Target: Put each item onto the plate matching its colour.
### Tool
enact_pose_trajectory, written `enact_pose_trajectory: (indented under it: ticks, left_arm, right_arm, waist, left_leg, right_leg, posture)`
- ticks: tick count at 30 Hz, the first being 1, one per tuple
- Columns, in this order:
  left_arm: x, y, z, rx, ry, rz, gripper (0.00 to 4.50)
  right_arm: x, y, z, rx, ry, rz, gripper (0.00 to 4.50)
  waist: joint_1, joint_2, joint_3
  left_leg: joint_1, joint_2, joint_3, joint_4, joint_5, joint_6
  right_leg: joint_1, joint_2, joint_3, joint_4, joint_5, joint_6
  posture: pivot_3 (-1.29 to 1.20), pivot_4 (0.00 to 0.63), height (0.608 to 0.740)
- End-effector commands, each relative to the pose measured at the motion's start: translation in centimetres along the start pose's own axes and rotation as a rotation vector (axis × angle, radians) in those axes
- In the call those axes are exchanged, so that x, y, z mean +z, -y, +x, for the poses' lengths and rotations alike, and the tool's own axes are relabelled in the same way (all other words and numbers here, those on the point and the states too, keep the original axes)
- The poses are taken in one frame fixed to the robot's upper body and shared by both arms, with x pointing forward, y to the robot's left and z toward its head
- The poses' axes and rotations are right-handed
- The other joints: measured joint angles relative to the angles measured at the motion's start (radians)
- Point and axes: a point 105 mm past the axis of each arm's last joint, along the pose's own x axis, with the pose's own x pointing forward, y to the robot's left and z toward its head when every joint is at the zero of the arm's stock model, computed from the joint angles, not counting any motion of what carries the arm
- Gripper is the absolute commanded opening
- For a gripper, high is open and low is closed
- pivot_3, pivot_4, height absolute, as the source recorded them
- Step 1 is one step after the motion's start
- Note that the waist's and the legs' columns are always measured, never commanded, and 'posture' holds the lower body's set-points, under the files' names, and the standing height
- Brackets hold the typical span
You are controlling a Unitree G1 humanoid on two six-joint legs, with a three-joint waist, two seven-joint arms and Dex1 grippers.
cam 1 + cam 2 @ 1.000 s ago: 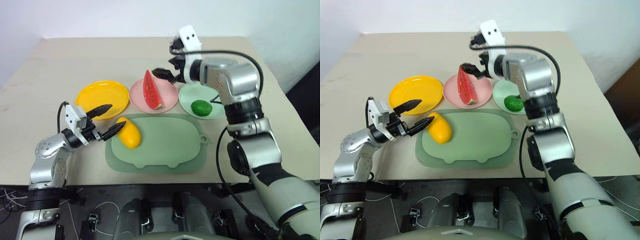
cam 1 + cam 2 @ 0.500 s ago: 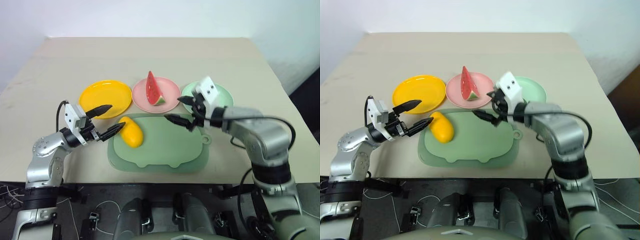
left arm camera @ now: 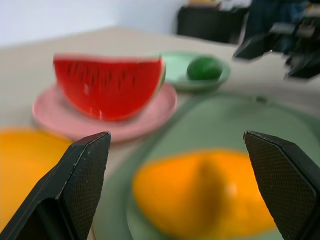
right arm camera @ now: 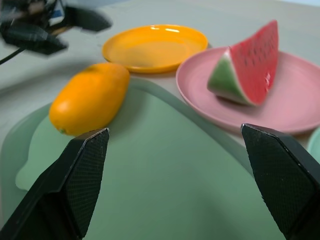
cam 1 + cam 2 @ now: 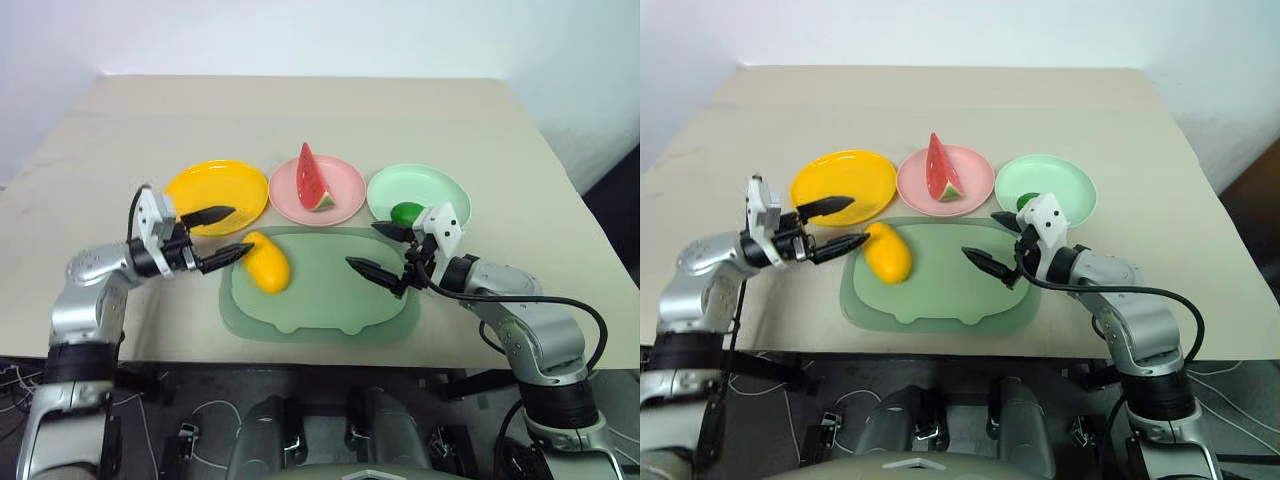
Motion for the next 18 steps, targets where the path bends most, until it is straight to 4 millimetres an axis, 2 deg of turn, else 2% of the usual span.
enact_pose_trajectory:
  ticks: [1, 6, 9, 18]
  left_arm:
    - [0.6, -0.3, 0.7, -0.065, -0.024, 0.084, 4.50]
    - [1.3, 0.7, 1.9, -0.248, -0.030, 0.044, 4.50]
    - [1.1, 1.3, 2.4, -0.408, -0.138, 0.058, 4.50]
    - [0.1, 0.8, 3.5, -0.534, -0.317, 0.177, 4.50]
  right_arm:
    - [1.3, 0.5, -0.1, -0.015, 0.032, -0.040, 4.48]
    - [1.6, 0.5, -0.2, -0.013, 0.032, -0.036, 4.48]
    - [1.8, 0.6, -0.5, -0.023, 0.030, -0.035, 4.48]
    - [1.6, 0.8, -0.5, -0.049, 0.017, -0.041, 4.48]
  waist:
    - [0.002, 0.000, 0.000]
    - [0.001, 0.000, 0.000]
    - [0.004, 0.000, 0.000]
    - [0.000, 0.000, 0.000]
  left_leg:
    - [0.000, 0.000, 0.000, 0.000, 0.000, 0.000]
    - [0.001, 0.000, 0.000, 0.000, 0.000, 0.000]
    - [0.001, 0.000, 0.000, 0.000, 0.000, 0.000]
    - [0.003, 0.000, -0.001, 0.001, 0.000, 0.001]
  right_leg:
    - [0.000, 0.000, 0.000, 0.000, 0.001, -0.001]
    - [0.001, 0.000, 0.000, 0.000, 0.002, -0.002]
    - [0.001, 0.001, 0.000, 0.001, 0.001, -0.002]
    - [0.002, 0.000, 0.000, 0.001, 0.001, -0.002]
  posture:
    - [0.00, 0.150, 0.696]
    - [0.00, 0.150, 0.696]
    - [0.00, 0.150, 0.696]
    - [0.00, 0.150, 0.696]
